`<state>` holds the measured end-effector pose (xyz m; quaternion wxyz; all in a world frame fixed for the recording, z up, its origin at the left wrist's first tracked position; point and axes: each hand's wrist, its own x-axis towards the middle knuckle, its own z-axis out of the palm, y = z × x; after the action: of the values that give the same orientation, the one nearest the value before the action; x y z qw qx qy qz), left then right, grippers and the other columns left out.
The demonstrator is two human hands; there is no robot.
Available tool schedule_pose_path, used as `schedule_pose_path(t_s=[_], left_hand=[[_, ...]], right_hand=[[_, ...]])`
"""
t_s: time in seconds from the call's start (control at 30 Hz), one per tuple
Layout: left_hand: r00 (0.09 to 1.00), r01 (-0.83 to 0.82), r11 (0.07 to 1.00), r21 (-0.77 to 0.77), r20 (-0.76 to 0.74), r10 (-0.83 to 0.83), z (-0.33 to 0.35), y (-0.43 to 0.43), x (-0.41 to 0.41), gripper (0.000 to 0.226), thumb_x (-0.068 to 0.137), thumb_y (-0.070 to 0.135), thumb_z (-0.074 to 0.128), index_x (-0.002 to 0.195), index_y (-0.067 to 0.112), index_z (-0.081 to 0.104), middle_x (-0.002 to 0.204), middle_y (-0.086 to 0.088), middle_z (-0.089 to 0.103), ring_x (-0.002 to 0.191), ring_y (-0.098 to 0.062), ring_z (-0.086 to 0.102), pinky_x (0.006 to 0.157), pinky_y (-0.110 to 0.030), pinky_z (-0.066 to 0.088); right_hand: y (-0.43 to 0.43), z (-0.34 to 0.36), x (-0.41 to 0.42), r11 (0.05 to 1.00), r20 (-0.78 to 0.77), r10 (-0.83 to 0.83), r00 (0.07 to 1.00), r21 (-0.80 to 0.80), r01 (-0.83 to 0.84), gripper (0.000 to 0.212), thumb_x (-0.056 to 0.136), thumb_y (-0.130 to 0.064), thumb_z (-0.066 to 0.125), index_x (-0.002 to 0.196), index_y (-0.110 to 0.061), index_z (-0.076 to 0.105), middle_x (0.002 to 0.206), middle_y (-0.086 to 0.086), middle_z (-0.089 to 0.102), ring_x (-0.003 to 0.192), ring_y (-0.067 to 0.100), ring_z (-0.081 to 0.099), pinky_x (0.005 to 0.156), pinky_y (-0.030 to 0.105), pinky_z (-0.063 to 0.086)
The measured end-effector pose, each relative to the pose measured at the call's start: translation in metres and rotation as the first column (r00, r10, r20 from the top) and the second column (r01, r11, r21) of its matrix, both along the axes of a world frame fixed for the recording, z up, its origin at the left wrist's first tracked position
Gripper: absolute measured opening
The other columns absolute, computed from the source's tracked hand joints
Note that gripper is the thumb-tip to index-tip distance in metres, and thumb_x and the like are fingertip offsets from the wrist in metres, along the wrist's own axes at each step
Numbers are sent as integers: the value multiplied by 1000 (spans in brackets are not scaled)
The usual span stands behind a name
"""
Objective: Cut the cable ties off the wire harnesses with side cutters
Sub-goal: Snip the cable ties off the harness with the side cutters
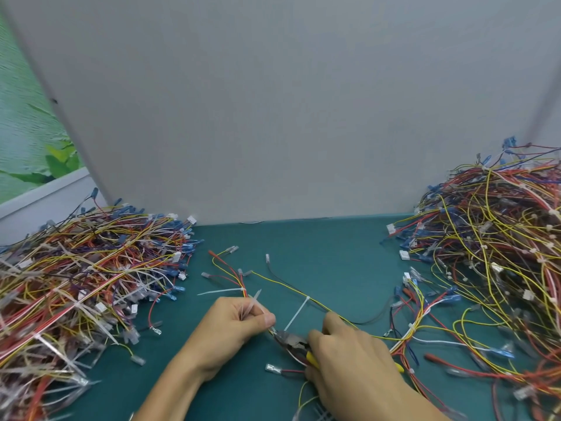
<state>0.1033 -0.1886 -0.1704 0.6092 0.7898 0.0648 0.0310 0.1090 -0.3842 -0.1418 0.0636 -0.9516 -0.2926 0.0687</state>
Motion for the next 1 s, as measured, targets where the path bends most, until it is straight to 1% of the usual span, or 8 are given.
schedule_pose_path(t_s=[0.1, 0.2, 0.33, 0.53, 0.63, 0.8, 0.9, 1.0], left_hand=[[1000, 18, 1000, 18, -2, -18, -1, 2, 1, 31, 69, 27, 74, 68, -2, 63, 60, -1, 54, 52, -8, 38, 51, -18, 31], [999, 47, 998, 31, -2, -47, -2, 3, 1, 29, 79, 15, 74, 72, -9, 60, 55, 9, 55, 49, -2, 41, 50, -13, 33], [1000, 27, 999, 23, 7, -27, 0, 2, 1, 38, 69, 29, 71, 72, -8, 61, 56, 8, 55, 50, -3, 41, 50, -14, 33], [998, 61, 997, 50, -5, -61, -3, 2, 2, 20, 85, 7, 69, 73, -8, 62, 51, 11, 55, 48, 2, 42, 50, -10, 33], [998, 56, 996, 63, -9, -56, -4, 2, 2, 17, 85, 6, 68, 72, -3, 63, 51, 11, 54, 48, 1, 42, 49, -10, 33], [1000, 23, 999, 24, -12, -22, 0, 2, 1, 22, 83, 12, 71, 72, -5, 62, 57, 2, 52, 49, -5, 39, 50, -15, 31], [989, -148, 967, -205, -54, 140, 0, 4, 6, 22, 86, 9, 58, 64, 9, 57, 55, -4, 37, 46, -11, 27, 47, -21, 25], [886, -462, 830, -314, -118, 449, 1, 18, 11, 23, 82, 0, 45, 61, 9, 49, 53, -2, 34, 44, -13, 25, 42, -23, 24]], right_hand=[[1, -1, 0, 1000, 17, 2, 1000, -5, -2, 23, 96, -31, 48, 112, -15, 48, 97, 4, 22, 108, 25, 50, 69, 35, 25], [2, -1, -1, 1000, 18, 1, 1000, -7, -1, 26, 96, -35, 48, 113, -15, 48, 97, 5, 22, 109, 25, 50, 70, 34, 25], [2, 1, -1, 1000, 4, -3, 1000, -27, 4, 29, 95, -37, 49, 114, -16, 48, 95, 6, 25, 111, 26, 50, 70, 34, 25], [5, 2, 1, 999, -6, -2, 1000, -34, 2, 27, 96, -34, 48, 116, -16, 52, 100, 6, 36, 113, 27, 51, 72, 32, 27], [6, 1, 2, 999, 16, -4, 1000, -46, 5, 22, 97, -27, 47, 116, -16, 53, 113, 6, 50, 112, 29, 53, 71, 32, 28], [5, -2, 4, 997, 9, 20, 1000, -68, -19, 21, 97, -25, 45, 114, -15, 55, 116, 8, 54, 110, 31, 55, 71, 33, 30], [4, -3, 5, 1000, -42, 25, 999, -6, -26, 28, 95, -39, 50, 113, -17, 52, 115, 5, 51, 111, 30, 53, 72, 33, 30], [2, 2, 6, 997, -85, 5, 996, 83, 2, 36, 91, -53, 51, 106, -21, 51, 110, 2, 47, 109, 28, 53, 73, 34, 32]])
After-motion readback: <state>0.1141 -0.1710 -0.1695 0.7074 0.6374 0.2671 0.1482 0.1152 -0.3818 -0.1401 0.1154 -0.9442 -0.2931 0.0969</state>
